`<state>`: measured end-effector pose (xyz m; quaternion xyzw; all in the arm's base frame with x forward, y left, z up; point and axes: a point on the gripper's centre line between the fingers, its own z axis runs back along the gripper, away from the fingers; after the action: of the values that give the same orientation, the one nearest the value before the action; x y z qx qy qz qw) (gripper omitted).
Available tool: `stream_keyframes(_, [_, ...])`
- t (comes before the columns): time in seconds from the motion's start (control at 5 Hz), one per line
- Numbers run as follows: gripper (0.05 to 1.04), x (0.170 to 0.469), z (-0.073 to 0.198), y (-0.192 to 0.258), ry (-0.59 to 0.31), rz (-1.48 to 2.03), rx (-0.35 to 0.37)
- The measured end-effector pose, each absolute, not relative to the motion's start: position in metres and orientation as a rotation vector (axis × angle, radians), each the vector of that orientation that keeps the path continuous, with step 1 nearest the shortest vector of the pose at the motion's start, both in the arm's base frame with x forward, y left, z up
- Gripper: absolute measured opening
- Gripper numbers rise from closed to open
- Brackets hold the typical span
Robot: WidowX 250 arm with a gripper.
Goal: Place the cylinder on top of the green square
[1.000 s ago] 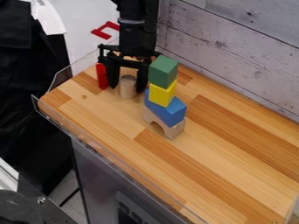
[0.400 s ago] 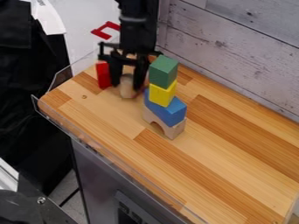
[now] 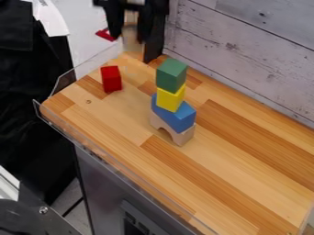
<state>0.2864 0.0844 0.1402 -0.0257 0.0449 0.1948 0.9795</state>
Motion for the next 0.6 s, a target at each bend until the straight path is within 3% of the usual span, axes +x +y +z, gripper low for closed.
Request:
stream_keyframes(0.2, [0.526, 0.275, 0.17, 0.079, 0.04, 0.383, -0.03])
stream_keyframes(0.6, [0.526, 0.269, 0.178, 0.047, 0.046, 0.282, -0.017])
